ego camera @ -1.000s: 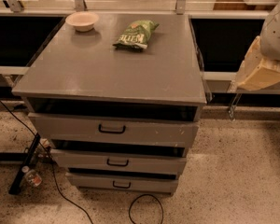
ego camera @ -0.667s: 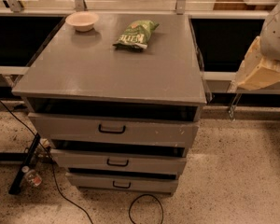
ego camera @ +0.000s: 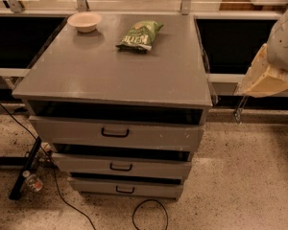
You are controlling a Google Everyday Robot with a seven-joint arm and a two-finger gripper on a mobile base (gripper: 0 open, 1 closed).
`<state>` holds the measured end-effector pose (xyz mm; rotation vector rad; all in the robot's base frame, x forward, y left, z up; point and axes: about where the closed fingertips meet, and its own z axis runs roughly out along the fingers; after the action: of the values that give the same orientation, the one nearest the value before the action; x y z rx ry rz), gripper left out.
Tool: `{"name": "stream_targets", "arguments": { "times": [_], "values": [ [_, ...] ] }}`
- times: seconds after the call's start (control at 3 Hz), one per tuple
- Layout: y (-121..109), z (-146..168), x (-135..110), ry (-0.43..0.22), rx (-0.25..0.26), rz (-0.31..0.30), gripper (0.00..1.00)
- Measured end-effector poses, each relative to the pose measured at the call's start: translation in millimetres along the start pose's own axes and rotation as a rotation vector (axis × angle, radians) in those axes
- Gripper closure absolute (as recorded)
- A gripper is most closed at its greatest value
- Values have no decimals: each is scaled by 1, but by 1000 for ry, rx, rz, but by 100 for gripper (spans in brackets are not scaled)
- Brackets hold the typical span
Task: Open top drawer
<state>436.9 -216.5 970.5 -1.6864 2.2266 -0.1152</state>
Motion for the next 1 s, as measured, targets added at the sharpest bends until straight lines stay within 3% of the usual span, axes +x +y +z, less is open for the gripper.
{"name": "stream_targets", "arguments": {
  "times": [0.67,1.0],
  "values": [
    [5,19,11,-18,-16,33,100],
    [7,39,15,-12,-48,39,100]
  ]
}}
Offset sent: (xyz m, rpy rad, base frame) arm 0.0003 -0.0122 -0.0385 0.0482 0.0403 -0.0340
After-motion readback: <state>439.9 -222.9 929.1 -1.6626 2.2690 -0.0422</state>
